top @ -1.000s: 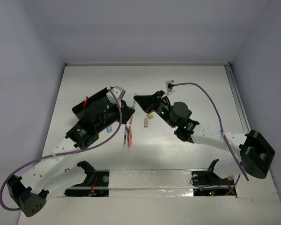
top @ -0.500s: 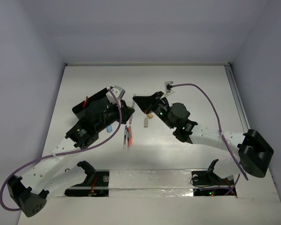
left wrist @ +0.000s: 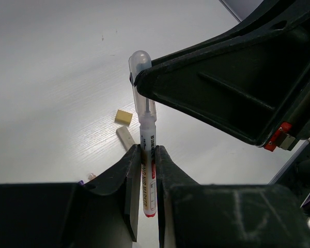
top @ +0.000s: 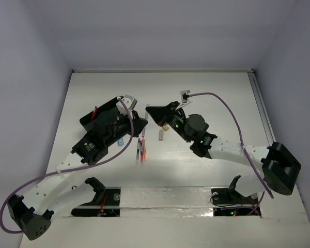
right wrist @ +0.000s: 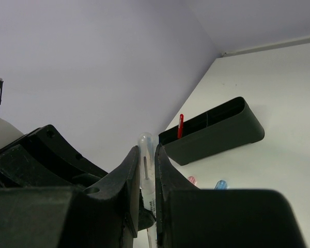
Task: Sort the stationery into containers
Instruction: Close the pen cap on the pen.
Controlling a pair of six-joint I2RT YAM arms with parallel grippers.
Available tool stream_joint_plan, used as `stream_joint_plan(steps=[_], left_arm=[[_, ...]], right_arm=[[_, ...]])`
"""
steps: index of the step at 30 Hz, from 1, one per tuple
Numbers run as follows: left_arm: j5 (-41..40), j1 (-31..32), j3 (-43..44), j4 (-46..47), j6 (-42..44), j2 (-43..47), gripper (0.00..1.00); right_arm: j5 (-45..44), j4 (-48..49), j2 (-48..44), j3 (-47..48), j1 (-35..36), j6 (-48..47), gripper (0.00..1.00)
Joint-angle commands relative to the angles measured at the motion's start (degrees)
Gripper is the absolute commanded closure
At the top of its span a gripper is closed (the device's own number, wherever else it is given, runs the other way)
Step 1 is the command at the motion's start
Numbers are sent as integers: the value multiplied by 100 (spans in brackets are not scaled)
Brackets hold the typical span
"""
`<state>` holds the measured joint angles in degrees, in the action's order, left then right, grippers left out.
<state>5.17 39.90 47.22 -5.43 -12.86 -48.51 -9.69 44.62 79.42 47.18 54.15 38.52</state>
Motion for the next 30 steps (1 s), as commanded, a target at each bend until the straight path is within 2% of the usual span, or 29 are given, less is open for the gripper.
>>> stream_joint_plan(steps=[1,19,30], left_arm=[[-69,-79,-38,429,-67,184,100],[151,-193,-73,508,-225,272,100],[-112,-246,-11,508,-120,369,100]], right_arm=[[-68,240,-14,72,148,-196,100],[-349,328,-31,-60,368,-556,100],[90,73,56,-252,421,-4,100]])
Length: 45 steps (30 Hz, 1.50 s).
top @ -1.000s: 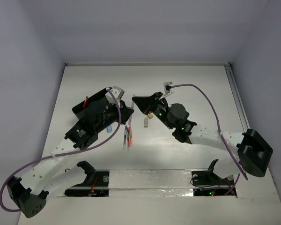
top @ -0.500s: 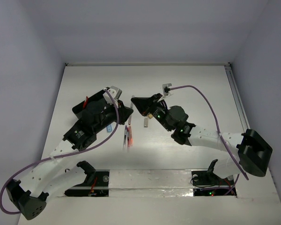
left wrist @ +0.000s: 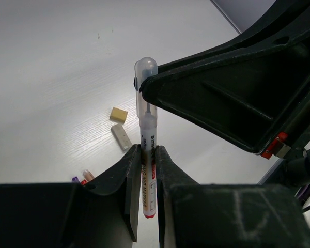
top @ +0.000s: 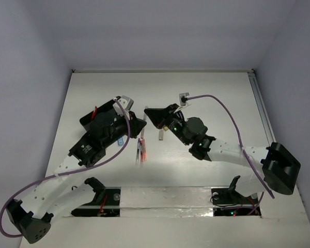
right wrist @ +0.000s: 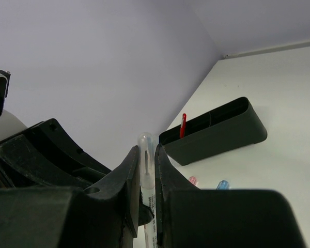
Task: Sort the stationery into containers
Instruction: Close the pen cap on the pen.
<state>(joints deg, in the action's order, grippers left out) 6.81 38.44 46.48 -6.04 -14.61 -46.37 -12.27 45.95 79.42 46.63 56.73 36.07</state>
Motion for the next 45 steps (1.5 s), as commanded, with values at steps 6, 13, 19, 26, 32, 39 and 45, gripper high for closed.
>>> stream_joint_plan(steps=[6,13,19,26,32,39,45], left_arm=[[-391,-152,98,534,90,199,100],[-347,-152,89,543,20,155,100],[-364,-152,133,569,-42,93,100],[-444,-152,169,464,-33,128,100],[-522,-152,124,358,-112,269,100],[-628,-152,169,112,-15,453,100],[-891,-152,107,130,-33,480,100]], right_arm=[[296,-165,100,-365,339,374,100],[234,-157,4,-480,391,383,100],[436,-148,83,-436,391,470,100],[524,-157,118,-366,391,620,100],[708,-131,311,-129,391,804,100],[911,-43,549,13,391,972,100],[858,-60,470,118,391,823,100]])
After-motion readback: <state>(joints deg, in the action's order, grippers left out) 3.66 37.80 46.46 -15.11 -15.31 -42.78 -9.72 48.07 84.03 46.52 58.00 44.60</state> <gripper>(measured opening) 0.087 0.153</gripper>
